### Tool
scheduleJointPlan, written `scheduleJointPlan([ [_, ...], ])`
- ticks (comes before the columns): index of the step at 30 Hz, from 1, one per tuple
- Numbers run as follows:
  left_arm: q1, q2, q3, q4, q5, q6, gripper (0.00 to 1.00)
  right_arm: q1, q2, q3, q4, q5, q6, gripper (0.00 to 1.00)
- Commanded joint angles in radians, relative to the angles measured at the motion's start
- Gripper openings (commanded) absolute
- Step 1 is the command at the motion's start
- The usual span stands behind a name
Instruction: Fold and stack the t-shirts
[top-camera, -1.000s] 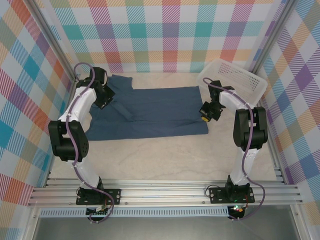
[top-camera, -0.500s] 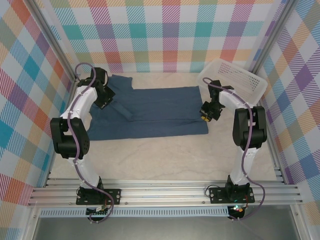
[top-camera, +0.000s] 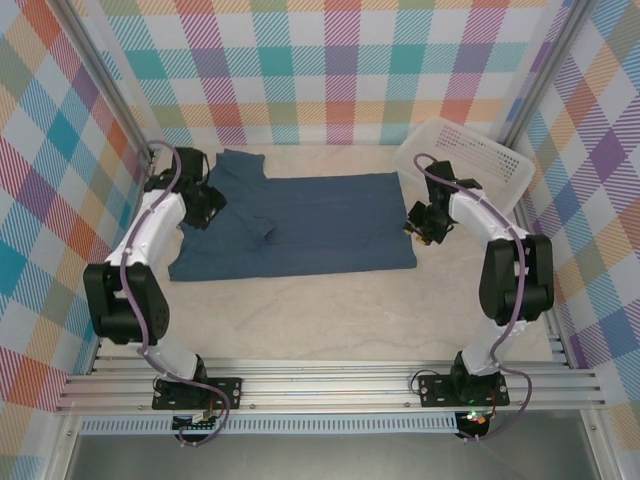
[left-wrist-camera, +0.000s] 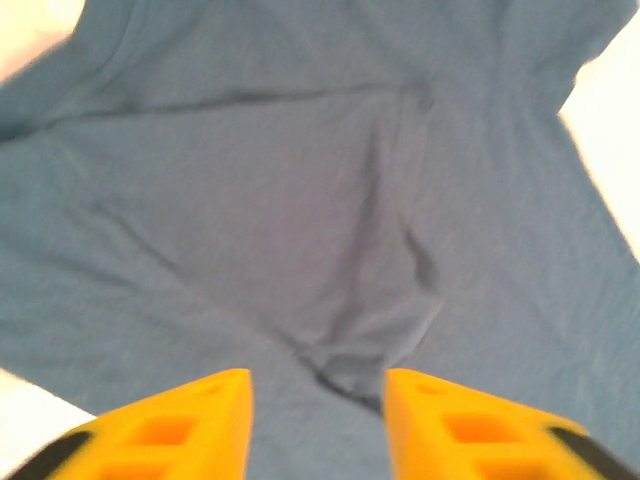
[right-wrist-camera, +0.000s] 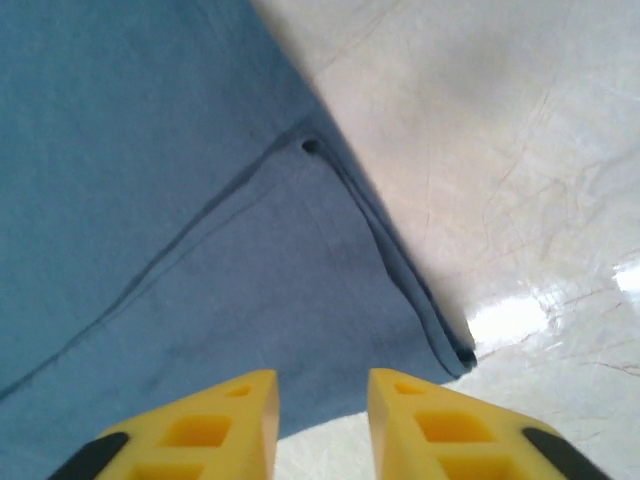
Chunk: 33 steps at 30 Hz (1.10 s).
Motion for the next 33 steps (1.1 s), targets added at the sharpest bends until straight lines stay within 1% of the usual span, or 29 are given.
scheduleJointPlan([
  [1, 0.008, -0.011, -0.121, 0.031, 0.065, -0.053, 0.29, 0.036, -0.008, -0.071, 0.087, -0.063, 0.023, 0.22],
  [4, 0.012, 0.019, -0.164, 0.053, 0.067, -0.066, 0.22, 0.046, 0.035, -0.084, 0.129, -0.106, 0.03, 0.14],
  [7, 0.018, 0.083, -0.151, 0.067, 0.058, -0.081, 0.21, 0.051, 0.1, -0.062, 0.141, -0.1, 0.021, 0.13],
  [13, 0.021, 0.241, -0.117, 0.062, -0.009, -0.097, 0.19, 0.048, 0.215, -0.02, 0.118, -0.06, 0.022, 0.12],
  [16, 0.018, 0.261, -0.155, 0.05, -0.034, -0.113, 0.19, 0.048, 0.23, -0.044, 0.086, -0.037, 0.033, 0.15],
  [19, 0.005, 0.216, -0.228, 0.03, -0.069, -0.119, 0.2, 0.048, 0.198, -0.101, 0.055, -0.012, 0.042, 0.16],
  [24, -0.029, 0.093, -0.373, 0.013, -0.069, -0.12, 0.2, 0.053, 0.11, -0.214, 0.014, -0.017, 0.064, 0.18],
  [29, -0.09, -0.036, -0.493, -0.038, -0.091, -0.155, 0.21, 0.054, 0.001, -0.325, -0.066, -0.021, 0.13, 0.2],
  [33, -0.139, -0.099, -0.576, -0.045, -0.072, -0.182, 0.21, 0.053, -0.073, -0.422, -0.133, -0.008, 0.186, 0.21],
])
